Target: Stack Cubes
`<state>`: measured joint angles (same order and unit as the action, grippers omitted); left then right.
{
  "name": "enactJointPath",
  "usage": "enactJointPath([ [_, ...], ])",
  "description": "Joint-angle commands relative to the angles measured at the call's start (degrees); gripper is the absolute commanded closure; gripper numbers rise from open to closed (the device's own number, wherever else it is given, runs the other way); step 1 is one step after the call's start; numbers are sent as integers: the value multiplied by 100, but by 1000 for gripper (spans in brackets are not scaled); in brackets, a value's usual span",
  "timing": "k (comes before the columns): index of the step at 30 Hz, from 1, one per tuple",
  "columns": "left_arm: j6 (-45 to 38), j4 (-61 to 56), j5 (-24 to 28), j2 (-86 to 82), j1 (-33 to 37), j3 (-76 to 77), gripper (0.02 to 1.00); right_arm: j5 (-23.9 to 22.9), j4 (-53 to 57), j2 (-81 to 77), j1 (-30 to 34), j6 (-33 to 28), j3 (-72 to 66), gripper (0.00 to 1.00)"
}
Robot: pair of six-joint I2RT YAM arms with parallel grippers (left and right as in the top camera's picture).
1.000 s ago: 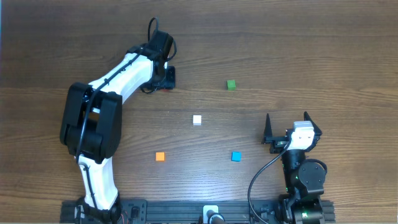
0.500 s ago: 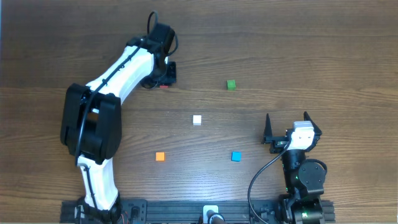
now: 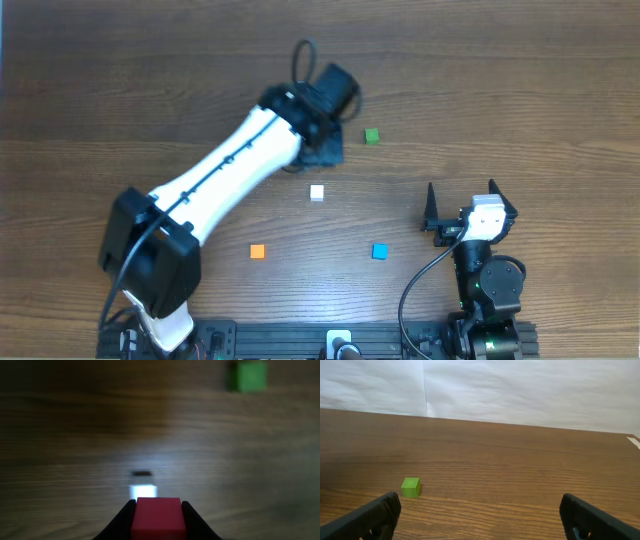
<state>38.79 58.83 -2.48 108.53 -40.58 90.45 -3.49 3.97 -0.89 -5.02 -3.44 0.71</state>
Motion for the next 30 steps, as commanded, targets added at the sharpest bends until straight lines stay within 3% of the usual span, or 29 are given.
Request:
enactJointPath([
  [1,289,-227,-251,-7,-273,-302,877,48,7,57,33,-26,-42,9],
  [30,688,-767,-214,4,-197,-1292,879,48,7,57,33,-26,-42,7],
])
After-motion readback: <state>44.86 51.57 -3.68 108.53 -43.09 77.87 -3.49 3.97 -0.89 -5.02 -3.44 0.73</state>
